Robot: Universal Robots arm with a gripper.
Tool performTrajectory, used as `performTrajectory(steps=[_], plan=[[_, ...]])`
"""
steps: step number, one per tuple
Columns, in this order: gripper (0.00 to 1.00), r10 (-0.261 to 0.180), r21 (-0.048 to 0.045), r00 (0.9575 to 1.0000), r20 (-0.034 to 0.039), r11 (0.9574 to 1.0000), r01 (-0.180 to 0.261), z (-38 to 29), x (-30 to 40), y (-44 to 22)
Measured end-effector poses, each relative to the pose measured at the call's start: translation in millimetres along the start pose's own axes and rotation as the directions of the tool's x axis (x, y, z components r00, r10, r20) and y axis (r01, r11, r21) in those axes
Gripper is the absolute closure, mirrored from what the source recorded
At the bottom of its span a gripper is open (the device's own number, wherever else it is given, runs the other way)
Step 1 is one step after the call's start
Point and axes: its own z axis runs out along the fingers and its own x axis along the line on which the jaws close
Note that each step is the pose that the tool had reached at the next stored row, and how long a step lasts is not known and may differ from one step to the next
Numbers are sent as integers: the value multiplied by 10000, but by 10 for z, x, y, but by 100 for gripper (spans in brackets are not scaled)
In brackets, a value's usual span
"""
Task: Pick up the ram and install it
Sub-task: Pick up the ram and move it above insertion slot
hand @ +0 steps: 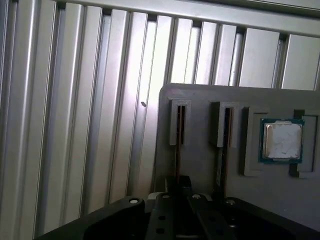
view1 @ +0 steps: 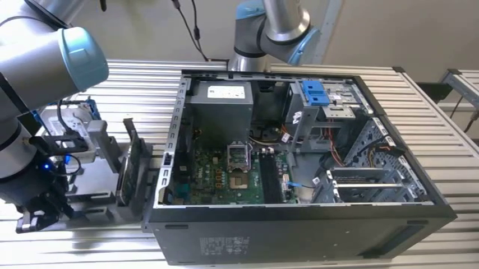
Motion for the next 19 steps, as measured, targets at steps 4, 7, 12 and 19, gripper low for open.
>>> performTrajectory(steps=[4, 7, 12, 19], plan=[[85, -1, 2, 10000, 0, 10000, 1, 0, 0, 0], [85, -1, 4, 10000, -1, 10000, 1, 0, 0, 0], [85, -1, 7, 10000, -1, 10000, 1, 0, 0, 0], [85, -1, 9, 10000, -2, 10000, 1, -14, 0, 0]])
